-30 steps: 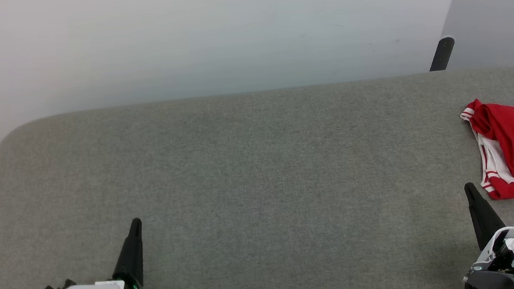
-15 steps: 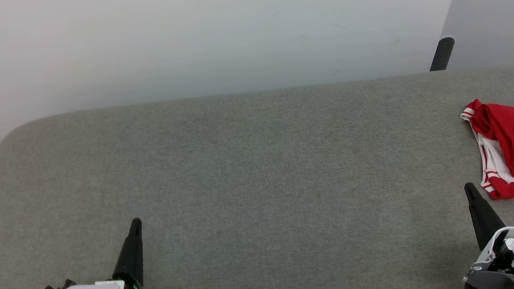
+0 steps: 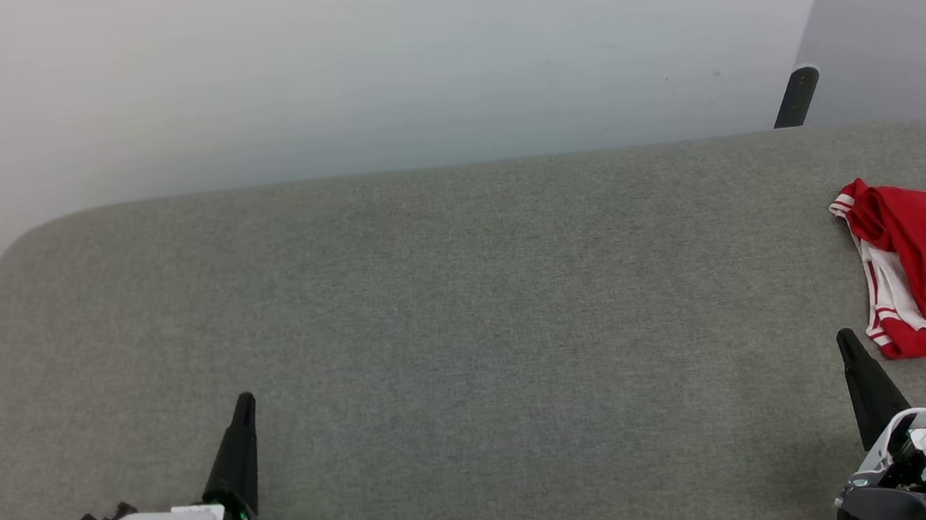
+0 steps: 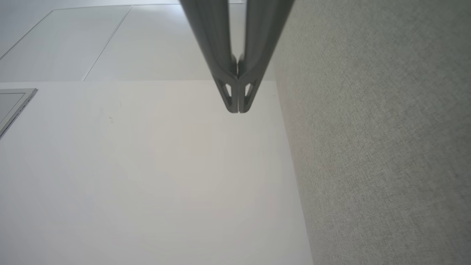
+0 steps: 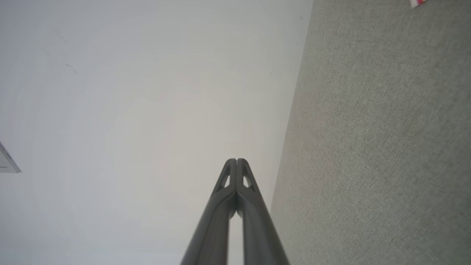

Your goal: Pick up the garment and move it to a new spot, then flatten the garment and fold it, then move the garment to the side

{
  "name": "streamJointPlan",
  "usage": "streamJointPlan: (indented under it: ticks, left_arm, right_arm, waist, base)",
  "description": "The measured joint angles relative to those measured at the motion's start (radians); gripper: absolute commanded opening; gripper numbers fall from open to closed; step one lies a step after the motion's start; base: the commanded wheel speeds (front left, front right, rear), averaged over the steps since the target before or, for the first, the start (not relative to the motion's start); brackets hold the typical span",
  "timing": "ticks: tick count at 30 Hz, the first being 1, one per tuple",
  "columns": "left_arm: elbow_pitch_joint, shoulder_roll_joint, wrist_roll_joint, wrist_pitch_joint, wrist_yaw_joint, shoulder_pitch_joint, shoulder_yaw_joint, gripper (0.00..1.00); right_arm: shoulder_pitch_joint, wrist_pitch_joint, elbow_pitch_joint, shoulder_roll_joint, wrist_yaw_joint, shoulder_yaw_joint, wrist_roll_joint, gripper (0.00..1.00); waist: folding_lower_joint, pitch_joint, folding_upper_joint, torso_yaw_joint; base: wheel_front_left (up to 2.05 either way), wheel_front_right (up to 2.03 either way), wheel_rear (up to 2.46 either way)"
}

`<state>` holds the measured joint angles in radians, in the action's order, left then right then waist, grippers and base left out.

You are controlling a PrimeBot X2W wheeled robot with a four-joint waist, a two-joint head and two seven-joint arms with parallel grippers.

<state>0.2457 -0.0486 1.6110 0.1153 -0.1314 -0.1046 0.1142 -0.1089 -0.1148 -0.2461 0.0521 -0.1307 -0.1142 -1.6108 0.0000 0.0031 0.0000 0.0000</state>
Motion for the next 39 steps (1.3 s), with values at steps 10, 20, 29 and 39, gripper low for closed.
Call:
streamJointPlan:
  ticks: [10,20,29,39]
  left_arm:
    - [0.000,0.000,0.000,0.000,0.000,0.000,0.000,0.00]
    - [0.000,0.000,0.000,0.000,0.000,0.000,0.000,0.00]
    - [0.000,0.000,0.000,0.000,0.000,0.000,0.000,0.00]
    - [0.000,0.000,0.000,0.000,0.000,0.000,0.000,0.00]
  right_arm:
    - [0.000,0.000,0.000,0.000,0.000,0.000,0.000,0.00]
    - [0.000,0.000,0.000,0.000,0.000,0.000,0.000,0.00]
    - [0.000,0.000,0.000,0.000,0.000,0.000,0.000,0.00]
    - [0.000,0.000,0.000,0.000,0.000,0.000,0.000,0.00]
  waist:
    - [0.0000,0.000,0.0000,0.000]
    - [0.0000,0.000,0.0000,0.000]
    - [0.0000,0.000,0.0000,0.000]
    - [0.0000,0.000,0.0000,0.000]
  base:
    - [0.00,0.00,0.00]
    - [0.00,0.00,0.00]
    - [0.00,0.00,0.00]
    - [0.00,0.00,0.00]
